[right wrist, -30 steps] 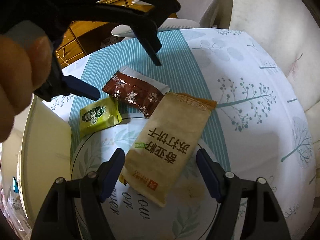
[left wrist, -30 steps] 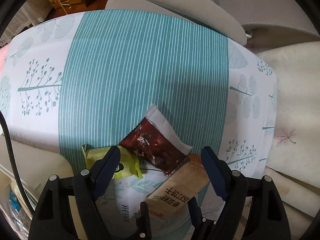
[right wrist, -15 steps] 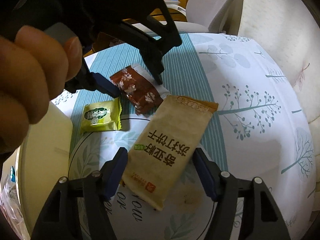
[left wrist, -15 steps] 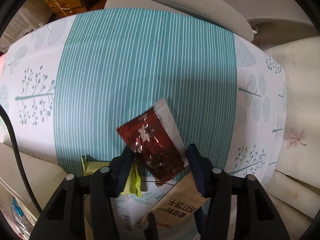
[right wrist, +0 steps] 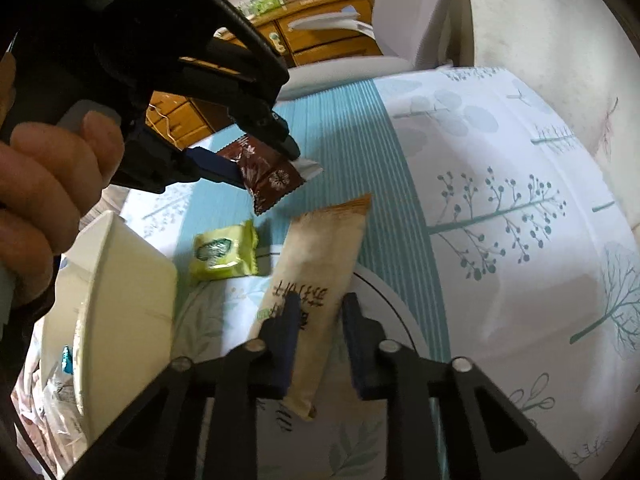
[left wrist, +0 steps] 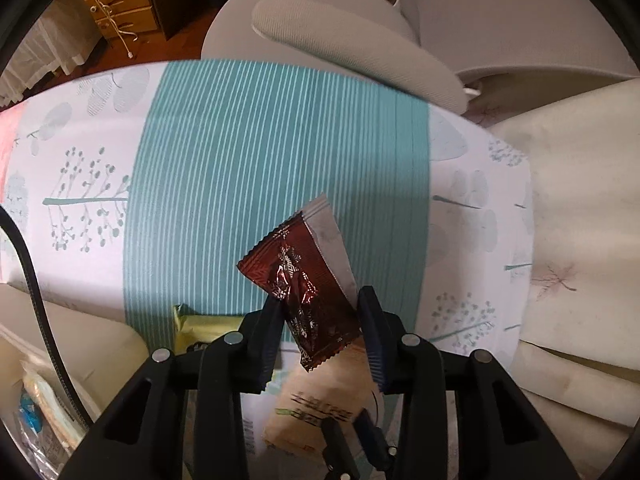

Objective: Organize snacks
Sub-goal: 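Grasp the red-brown sachet with the left tool while the right tool grasps the cracker pack, then carry the sachet and cracker pack into the white tray and open both tools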

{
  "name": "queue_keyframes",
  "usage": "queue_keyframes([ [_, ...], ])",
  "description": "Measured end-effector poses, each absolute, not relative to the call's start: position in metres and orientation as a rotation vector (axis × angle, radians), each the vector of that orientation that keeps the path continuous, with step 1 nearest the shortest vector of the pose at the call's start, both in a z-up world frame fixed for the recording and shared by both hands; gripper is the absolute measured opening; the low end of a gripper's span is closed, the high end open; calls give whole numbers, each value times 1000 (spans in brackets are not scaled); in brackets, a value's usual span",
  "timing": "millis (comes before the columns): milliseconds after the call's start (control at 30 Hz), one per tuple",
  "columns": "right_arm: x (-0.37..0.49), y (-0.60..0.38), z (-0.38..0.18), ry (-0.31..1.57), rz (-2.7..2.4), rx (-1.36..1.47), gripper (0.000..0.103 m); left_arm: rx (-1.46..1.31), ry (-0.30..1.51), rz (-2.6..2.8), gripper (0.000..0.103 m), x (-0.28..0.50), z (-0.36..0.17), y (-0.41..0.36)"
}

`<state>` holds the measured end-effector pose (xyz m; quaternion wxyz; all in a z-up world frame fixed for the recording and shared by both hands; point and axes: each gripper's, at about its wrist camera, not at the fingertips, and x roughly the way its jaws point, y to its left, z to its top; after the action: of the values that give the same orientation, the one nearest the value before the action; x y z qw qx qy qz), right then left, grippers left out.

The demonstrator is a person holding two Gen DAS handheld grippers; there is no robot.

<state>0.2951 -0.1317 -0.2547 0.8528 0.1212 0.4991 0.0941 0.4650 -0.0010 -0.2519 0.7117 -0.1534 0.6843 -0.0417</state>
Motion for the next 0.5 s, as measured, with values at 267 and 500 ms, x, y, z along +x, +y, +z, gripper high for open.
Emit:
queue_keyframes([
  [267,290,-124,-240,1060,217,259,12,-366,1483,-120,35,444,-214,11],
  [500,277,-127,-223,1065,166,263,12,-397,1463,-156,35,420,-187,32],
])
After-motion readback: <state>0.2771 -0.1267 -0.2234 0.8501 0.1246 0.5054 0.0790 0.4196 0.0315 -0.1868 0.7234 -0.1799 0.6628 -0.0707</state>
